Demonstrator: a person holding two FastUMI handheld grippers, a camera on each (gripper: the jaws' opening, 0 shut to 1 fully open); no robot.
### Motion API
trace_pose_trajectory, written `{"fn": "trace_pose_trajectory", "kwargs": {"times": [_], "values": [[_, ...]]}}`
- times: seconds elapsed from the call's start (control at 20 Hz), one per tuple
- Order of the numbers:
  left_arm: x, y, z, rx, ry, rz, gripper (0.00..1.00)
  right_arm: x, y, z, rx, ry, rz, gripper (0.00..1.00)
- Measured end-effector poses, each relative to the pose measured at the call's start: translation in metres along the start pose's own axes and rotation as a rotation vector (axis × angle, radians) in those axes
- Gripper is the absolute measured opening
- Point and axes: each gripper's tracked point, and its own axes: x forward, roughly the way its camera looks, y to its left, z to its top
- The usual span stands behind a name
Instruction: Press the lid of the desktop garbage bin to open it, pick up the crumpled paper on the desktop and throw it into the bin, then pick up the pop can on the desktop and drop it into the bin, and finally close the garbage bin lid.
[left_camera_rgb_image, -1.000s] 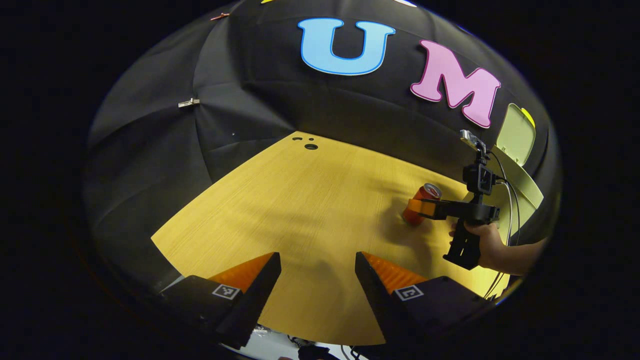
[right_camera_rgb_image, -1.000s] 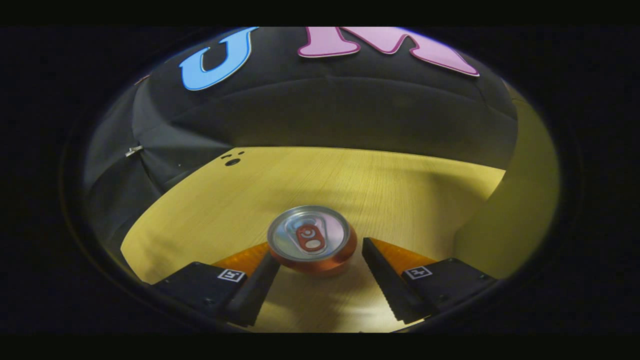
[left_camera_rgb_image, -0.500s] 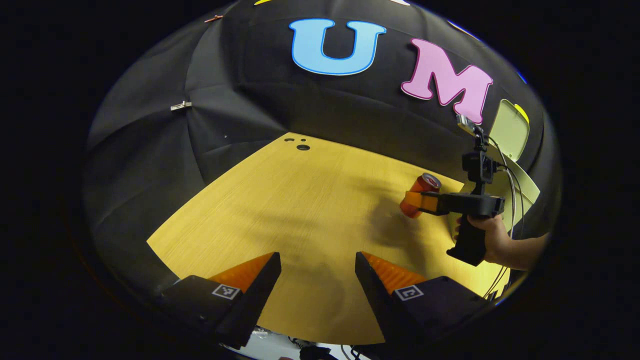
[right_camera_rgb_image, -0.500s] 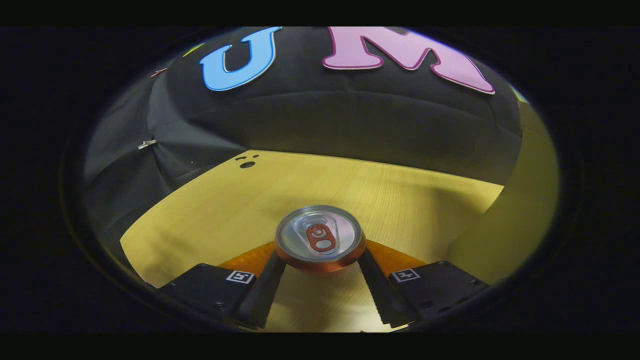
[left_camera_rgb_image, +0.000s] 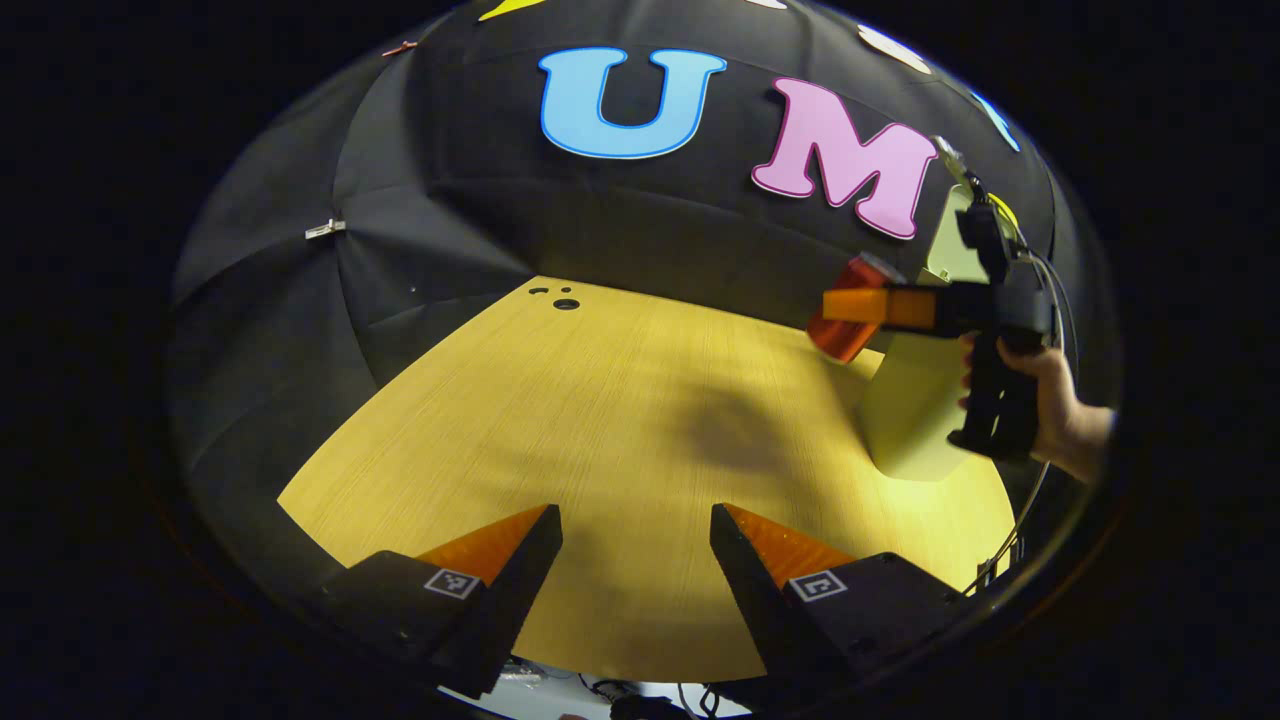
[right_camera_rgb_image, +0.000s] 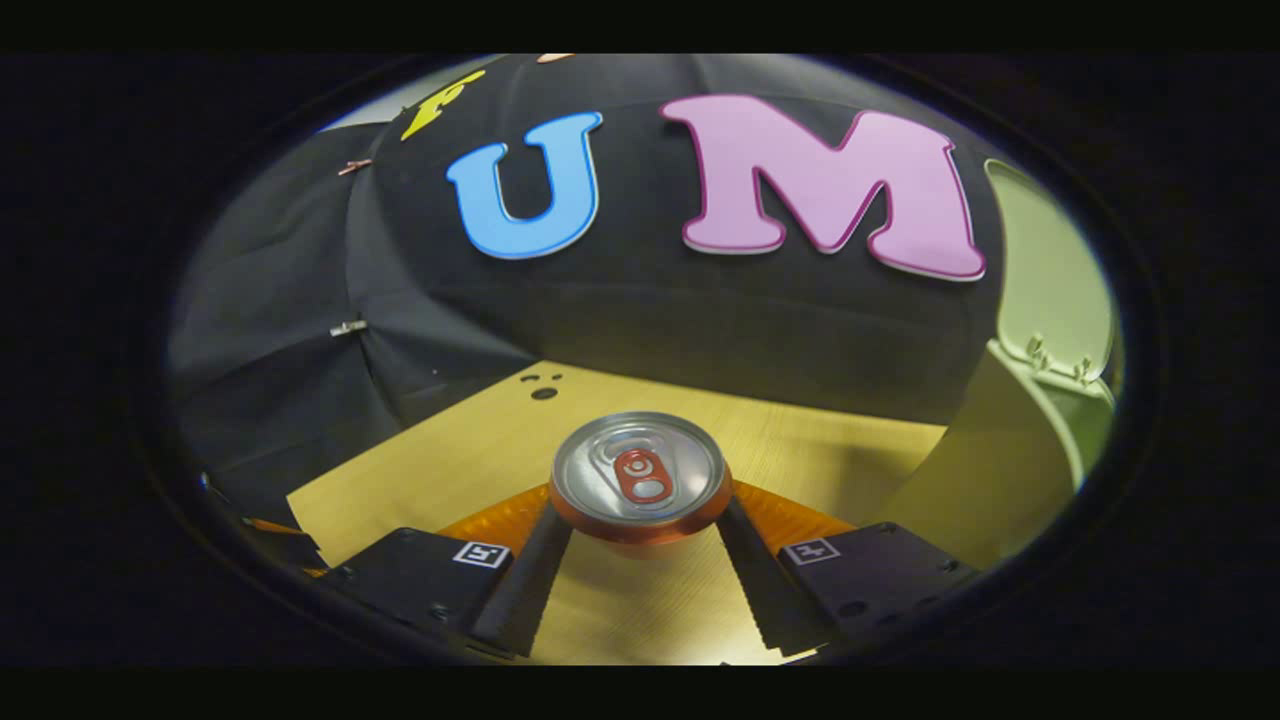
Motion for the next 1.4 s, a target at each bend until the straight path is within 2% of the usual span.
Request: {"fn": "trace_pose_trajectory", "kwargs": {"times": [0.1, 0.15, 0.2, 0.55, 0.9, 1.4], "values": [[-0.001, -0.004, -0.001, 0.001, -0.003, -0.027, 0.96, -0.016, -0.005, 0.026, 0.015, -0.044, -0.012, 0.87], [-0.001, -0.004, -0.002, -0.004, -0.003, -0.039, 0.92, -0.024, -0.009, 0.04, 0.02, -0.065, -0.024, 0.87], [-0.002, -0.005, -0.001, -0.01, -0.003, -0.051, 0.96, -0.033, -0.015, 0.053, 0.029, -0.087, -0.035, 0.83], [0.001, -0.004, 0.003, -0.008, -0.007, -0.077, 0.96, -0.084, -0.06, 0.118, 0.051, -0.21, -0.131, 0.83], [0.011, -0.012, 0.009, 0.024, 0.001, -0.1, 0.96, -0.115, -0.127, 0.13, 0.081, -0.253, -0.261, 0.83], [0.039, -0.052, 0.018, 0.057, 0.021, -0.139, 0.96, -0.139, -0.212, 0.119, 0.101, -0.239, -0.404, 0.83]]}}
